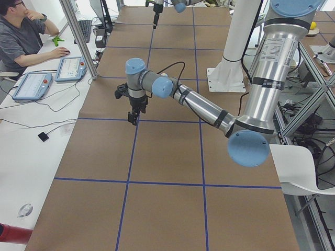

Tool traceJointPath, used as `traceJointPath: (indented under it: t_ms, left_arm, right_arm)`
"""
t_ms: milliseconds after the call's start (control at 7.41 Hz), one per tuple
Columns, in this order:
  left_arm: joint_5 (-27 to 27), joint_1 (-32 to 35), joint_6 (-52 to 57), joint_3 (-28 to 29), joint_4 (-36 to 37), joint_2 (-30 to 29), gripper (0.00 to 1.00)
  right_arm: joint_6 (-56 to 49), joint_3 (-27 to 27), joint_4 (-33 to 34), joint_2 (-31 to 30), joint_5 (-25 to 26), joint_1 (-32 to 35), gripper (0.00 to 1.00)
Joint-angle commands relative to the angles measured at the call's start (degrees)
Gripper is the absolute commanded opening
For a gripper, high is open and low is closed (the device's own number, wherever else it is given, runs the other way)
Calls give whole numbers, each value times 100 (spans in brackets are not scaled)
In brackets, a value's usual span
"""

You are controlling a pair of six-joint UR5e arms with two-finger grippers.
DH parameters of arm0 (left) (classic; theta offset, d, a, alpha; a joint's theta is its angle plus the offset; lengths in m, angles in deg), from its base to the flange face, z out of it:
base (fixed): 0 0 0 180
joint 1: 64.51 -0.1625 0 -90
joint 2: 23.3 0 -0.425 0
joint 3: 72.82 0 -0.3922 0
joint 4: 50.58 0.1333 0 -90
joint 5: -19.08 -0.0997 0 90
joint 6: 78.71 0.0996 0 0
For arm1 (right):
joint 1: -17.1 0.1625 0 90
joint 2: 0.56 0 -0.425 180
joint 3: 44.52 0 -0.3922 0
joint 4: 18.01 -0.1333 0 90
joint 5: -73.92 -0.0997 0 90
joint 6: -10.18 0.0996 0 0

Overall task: Place and press bell with both arms
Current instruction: 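Withdraw the left arm while the right arm moves toward the bell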

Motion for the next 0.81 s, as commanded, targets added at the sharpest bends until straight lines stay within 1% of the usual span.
traceJointPath:
  t_ms: [0,135,270,405,540,674]
  left_arm:
    - [15,870,977,367,0,492,100]
    - [15,1292,1506,569,-17,720,100]
    - [15,1687,1808,736,-96,1009,100]
    - [32,2161,2011,877,-279,1160,100]
    - [111,2270,2126,966,-542,1579,100]
    - [259,2576,2127,993,-980,1940,100]
  right_arm:
    - [968,-283,1148,1099,670,-990,100]
    - [1178,-431,1931,1593,941,-1314,100]
    - [1424,-563,2139,1789,1144,-1587,100]
    - [1522,-695,2429,1904,1268,-1799,100]
    - [1584,-705,2936,2184,1295,-1932,100]
    - [1620,-697,3376,2474,1295,-2055,100]
